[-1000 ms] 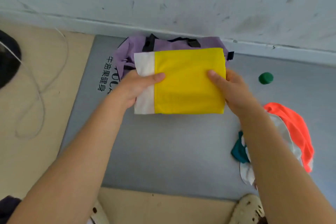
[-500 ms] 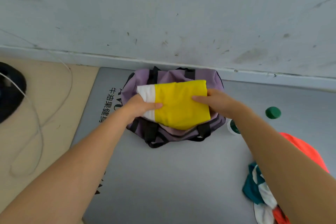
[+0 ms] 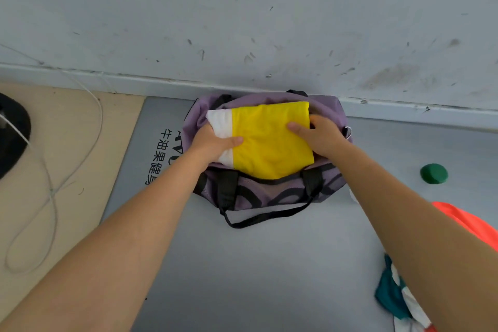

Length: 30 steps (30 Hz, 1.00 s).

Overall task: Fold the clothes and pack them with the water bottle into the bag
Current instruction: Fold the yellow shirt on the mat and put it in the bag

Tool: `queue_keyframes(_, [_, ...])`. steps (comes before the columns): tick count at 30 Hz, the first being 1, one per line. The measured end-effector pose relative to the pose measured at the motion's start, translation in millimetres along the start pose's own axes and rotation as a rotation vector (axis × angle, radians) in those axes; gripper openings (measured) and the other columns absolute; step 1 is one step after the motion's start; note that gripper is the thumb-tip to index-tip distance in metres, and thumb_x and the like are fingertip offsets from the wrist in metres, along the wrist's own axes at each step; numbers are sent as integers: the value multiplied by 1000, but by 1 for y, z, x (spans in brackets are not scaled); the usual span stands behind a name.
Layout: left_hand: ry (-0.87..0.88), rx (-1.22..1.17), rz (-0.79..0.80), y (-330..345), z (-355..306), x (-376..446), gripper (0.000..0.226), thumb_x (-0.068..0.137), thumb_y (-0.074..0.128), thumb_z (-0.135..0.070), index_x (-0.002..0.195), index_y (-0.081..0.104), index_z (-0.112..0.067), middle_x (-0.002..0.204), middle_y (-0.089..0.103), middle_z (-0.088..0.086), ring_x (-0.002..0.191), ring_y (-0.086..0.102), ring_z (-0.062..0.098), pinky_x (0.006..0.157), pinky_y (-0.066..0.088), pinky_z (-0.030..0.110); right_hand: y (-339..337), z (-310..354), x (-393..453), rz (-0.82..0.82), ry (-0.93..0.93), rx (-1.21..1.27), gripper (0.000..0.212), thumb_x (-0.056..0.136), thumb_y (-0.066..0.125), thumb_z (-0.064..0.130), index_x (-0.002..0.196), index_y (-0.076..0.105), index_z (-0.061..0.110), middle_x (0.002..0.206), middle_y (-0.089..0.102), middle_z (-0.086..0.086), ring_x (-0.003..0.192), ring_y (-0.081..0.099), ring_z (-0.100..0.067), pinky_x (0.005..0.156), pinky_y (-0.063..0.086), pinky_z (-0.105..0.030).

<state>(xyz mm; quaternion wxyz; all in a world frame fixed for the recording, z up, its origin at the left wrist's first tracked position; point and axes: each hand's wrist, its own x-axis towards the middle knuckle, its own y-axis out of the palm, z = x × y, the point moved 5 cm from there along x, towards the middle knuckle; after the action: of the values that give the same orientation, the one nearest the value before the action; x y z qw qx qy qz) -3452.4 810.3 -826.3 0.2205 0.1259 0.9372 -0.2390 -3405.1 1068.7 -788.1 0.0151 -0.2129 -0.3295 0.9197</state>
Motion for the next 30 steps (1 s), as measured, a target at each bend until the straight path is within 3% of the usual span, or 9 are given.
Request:
queue_keyframes(3, [-55,312,-18,3,8,8,87,74,81,-46,141,43,-5,137,54,13,123,51,30,93,43,35,15,-8,11,72,66,-245,57,92,55,52,125,56,6,116,63,-13,95,55,-22,81,41,-32])
queue_keyframes(8, [160,352,-71,-1,-5,13,76,75,79,-50,135,50,-12,128,61,11,115,56,28,81,39,31,1,0,14,-170,-30,-214,68,87,66,48,141,45,11,135,56,-11,119,54,-28,89,40,-29])
queue_keyframes(14, [378,526,-131,-22,-47,1,82,82,63,-63,144,38,-15,143,51,11,129,49,31,99,45,45,-24,25,14,-152,-80,-88,79,83,67,56,143,42,11,138,54,-5,122,53,-22,101,45,-35])
queue_keyframes(17, [444,911,-189,-38,-62,-13,68,87,39,-75,127,47,-21,119,65,13,113,58,32,99,36,47,-40,36,4,-169,-140,-229,62,85,62,59,126,54,13,103,63,-1,92,57,-17,78,44,-29])
queue_keyframes(19, [402,1058,-138,-48,-57,-24,64,86,24,-79,90,57,-25,85,67,5,91,57,27,91,32,42,-42,32,-7,-94,-136,-377,48,86,57,61,92,64,14,74,58,2,69,52,-15,62,39,-28])
queue_keyframes(21, [392,1126,-84,-52,-47,-38,69,85,19,-80,65,54,-24,64,58,-3,76,49,21,85,29,38,-37,23,-21,-1,-92,-515,58,85,55,63,58,49,12,53,42,-1,53,40,-16,51,30,-29])
queue_keyframes(23, [458,1171,-72,-52,-43,-50,74,86,19,-79,54,53,-22,57,56,-6,69,50,15,91,30,38,-32,18,-35,54,-112,-584,61,83,59,62,52,36,15,50,31,0,50,32,-17,50,25,-29])
queue_keyframes(27, [502,1139,-66,-56,-44,-66,80,85,20,-79,46,52,-17,49,54,-6,64,51,10,104,25,41,-38,21,-56,190,-145,-481,63,75,74,53,51,27,18,53,22,4,53,24,-17,53,20,-29])
queue_keyframes(30, [422,1145,-44,-64,-49,-76,82,81,14,-83,61,65,-22,65,65,-5,85,60,14,114,11,45,-51,30,-68,185,-127,-617,59,73,68,64,54,35,19,53,28,5,57,32,-18,57,25,-30])
